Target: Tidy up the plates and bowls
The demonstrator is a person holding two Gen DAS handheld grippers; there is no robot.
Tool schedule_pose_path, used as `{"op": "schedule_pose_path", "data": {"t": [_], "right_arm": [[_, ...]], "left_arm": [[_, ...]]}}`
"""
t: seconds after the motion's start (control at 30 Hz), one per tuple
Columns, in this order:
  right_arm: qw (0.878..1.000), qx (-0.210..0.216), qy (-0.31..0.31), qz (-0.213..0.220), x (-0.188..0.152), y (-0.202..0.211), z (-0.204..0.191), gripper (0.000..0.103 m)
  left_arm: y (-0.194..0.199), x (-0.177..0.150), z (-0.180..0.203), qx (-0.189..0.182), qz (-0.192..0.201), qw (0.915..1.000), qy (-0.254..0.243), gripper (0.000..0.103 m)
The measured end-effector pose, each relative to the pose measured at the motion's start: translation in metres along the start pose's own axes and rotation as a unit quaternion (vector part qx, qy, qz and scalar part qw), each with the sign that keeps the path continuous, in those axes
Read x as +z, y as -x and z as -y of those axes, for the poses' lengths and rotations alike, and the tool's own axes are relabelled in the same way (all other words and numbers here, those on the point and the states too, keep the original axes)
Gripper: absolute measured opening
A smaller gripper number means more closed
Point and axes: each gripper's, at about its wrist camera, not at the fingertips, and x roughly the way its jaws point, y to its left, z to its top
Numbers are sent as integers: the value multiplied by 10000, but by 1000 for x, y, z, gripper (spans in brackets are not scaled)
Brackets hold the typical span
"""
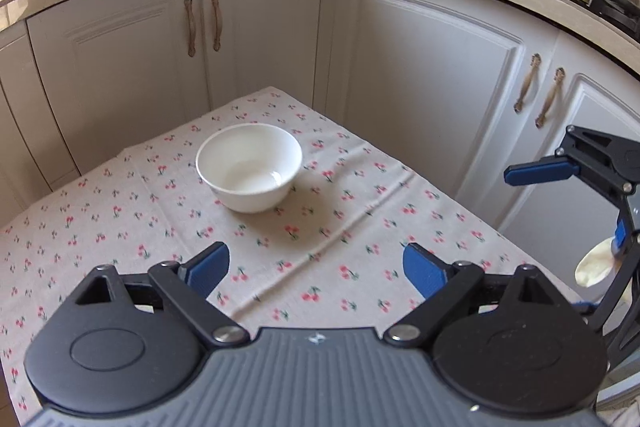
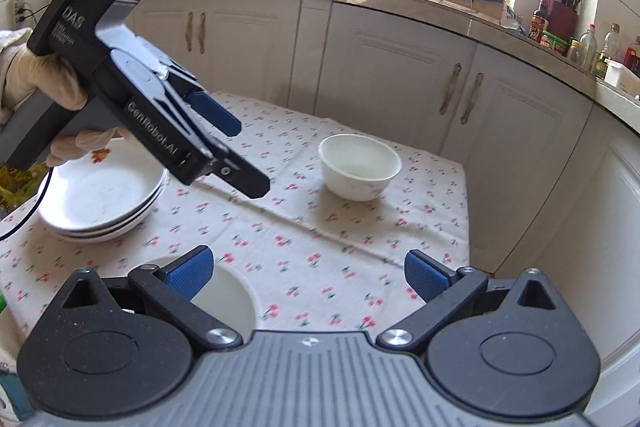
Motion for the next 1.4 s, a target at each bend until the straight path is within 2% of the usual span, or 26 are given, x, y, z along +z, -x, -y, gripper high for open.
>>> {"op": "schedule_pose_path", "data": {"t": [0.2, 0.37, 0.8, 1.17, 1.4], "right_arm": [[10000, 73, 50, -20, 19, -36, 27, 103], [9997, 122, 201, -29, 29, -72, 42, 103], [9984, 333, 277, -358, 35, -158, 63, 103], [9983, 356, 370, -291, 41, -193, 61, 102], [9982, 408, 318, -299, 45, -204, 62, 95]], "left_arm": [[-31, 23, -22, -31, 59, 10000, 58, 96], [-59, 38, -40, -116, -65, 9998, 151, 96], [-122, 62, -89, 57, -307, 9984, 480, 95], [-148, 63, -96, -38, -481, 9980, 404, 93], [-154, 64, -99, -130, -527, 9977, 399, 87]]}}
